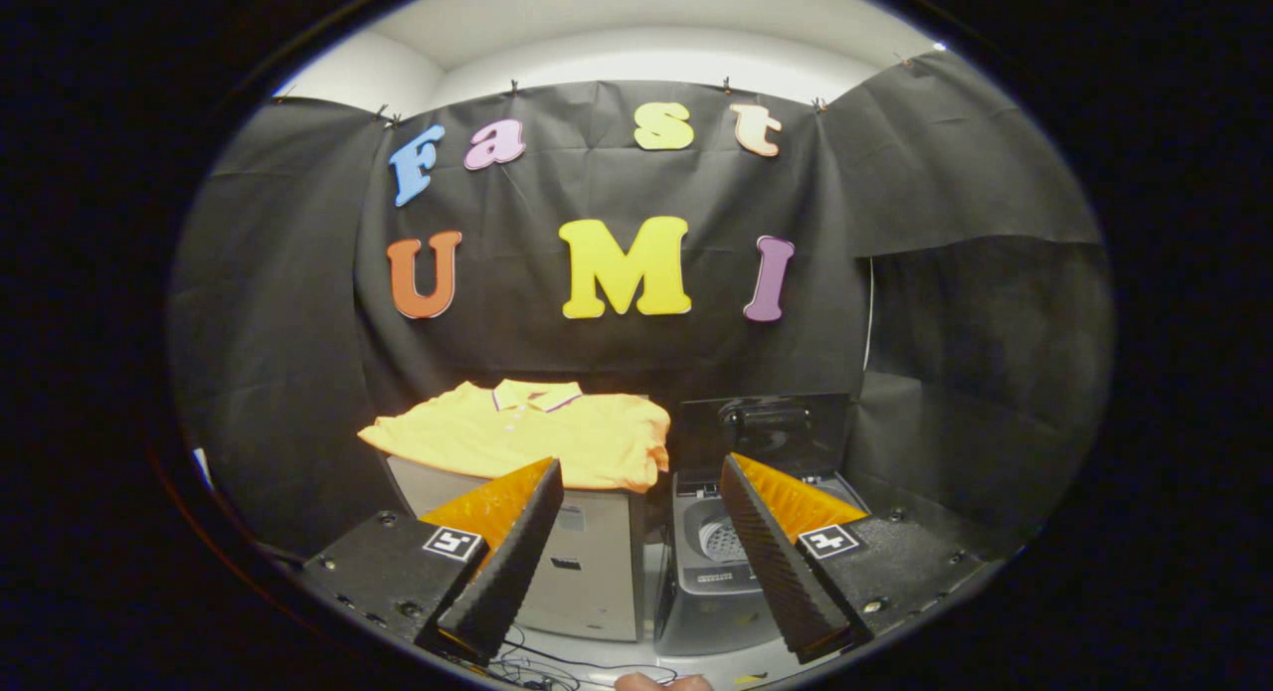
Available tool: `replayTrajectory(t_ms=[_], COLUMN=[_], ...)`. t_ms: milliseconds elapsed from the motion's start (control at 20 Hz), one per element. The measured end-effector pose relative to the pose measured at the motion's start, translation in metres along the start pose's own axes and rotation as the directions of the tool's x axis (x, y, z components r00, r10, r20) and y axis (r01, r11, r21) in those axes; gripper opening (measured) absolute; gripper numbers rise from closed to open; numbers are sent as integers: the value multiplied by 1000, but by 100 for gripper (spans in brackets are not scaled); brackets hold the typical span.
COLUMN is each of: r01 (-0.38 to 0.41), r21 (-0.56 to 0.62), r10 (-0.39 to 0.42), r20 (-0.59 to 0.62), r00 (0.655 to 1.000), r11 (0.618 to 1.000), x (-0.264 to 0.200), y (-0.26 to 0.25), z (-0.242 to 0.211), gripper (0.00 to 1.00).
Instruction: Put the clothes into the washing machine and then close the washing machine lid.
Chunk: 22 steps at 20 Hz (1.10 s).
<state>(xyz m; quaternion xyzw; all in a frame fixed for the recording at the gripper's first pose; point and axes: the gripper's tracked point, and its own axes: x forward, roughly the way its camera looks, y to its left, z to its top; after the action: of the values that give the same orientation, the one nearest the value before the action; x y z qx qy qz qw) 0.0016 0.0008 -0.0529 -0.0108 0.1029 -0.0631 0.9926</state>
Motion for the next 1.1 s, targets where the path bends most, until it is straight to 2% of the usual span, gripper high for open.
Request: replayTrajectory(t_ms=[300, 550, 750, 1100], r01=[-21, -106, -172, -258], r21=[-23, -5, 37, 12], r10=[22, 107, 173, 258], r20=[46, 25, -38, -140], r00=[999, 994, 984, 956], r11=[1000, 994, 984, 966], x=[3, 17, 53, 140], y=[43, 96, 126, 155], z=[26, 55, 68, 84], gripper=[100, 100, 100, 100])
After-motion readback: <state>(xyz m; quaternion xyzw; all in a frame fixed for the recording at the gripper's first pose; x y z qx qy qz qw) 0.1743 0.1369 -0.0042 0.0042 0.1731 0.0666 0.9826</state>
